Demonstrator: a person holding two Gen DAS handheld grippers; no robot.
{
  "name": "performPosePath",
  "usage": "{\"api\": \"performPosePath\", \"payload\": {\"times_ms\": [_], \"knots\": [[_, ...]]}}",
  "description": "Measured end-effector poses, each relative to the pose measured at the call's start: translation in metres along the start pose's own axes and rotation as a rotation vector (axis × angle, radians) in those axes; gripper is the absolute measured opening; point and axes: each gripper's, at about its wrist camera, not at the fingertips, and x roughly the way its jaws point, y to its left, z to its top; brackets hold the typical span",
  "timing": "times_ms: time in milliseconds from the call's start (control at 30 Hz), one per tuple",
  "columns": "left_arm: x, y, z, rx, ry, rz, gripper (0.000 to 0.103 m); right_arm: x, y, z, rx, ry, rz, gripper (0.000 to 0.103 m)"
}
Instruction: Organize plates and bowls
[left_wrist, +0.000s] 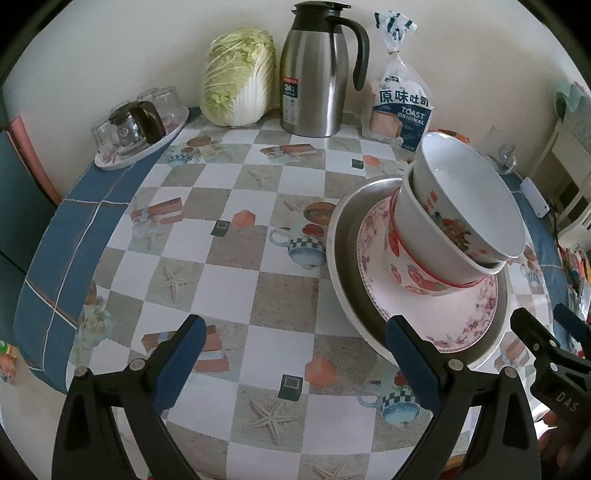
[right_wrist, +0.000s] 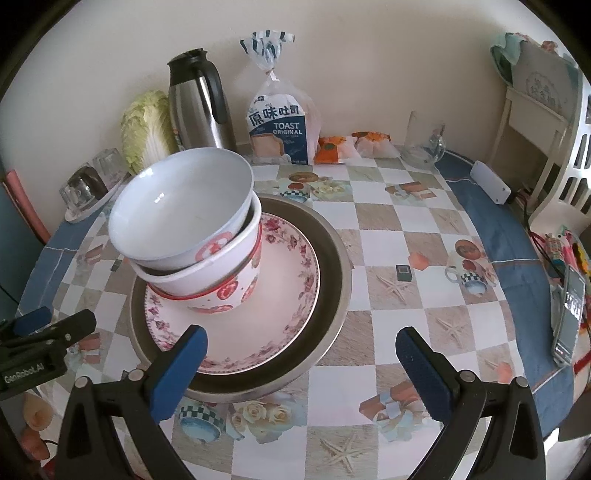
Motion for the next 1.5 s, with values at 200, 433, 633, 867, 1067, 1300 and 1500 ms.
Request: {"api": "performPosePath", "payload": {"times_ms": [200, 433, 633, 867, 1067, 1300, 1500], "knots": [[0.0005, -0.0051, -0.0003, 0.021, 0.001, 0.001, 0.098, 0.0018, -0.0013, 0.0001, 0.001, 0.007, 0.002, 0.103], [0.0022, -0.0081, -0.0010, 0.029, 0.009, -0.005, 0.098, 0.0028, -0.0014, -0.0002, -0.003, 0.013, 0.002, 0.103], [0.0026, -0.0083, -0.0015, 0.032, 0.009, -0.008, 0.098, 0.0039, -0.0010, -0.0010, -0.006, 0.018, 0.000, 0.103], [0.0026, -0.0085, -0.0014, 0.031, 0.009, -0.013, 0.098, 0.0047, -0.0008, -0.0012, -0.010, 0.022, -0.002, 0.103], [0.0022, -0.0090, -0.0006, 0.027, 0.008, -0.027, 0.098, 0.0052, -0.0006, -0.0013, -0.012, 0.025, -0.003, 0.103], [0.0017, -0.0085, -0.0015, 0.022, 0.008, -0.030, 0.098, 0.0050, -0.0005, -0.0008, -0.012, 0.026, -0.003, 0.103], [0.0019, -0.0085, -0.0013, 0.022, 0.009, -0.031, 0.098, 0.0062, -0.0007, -0.0022, -0.014, 0.028, -0.003, 0.103]]}}
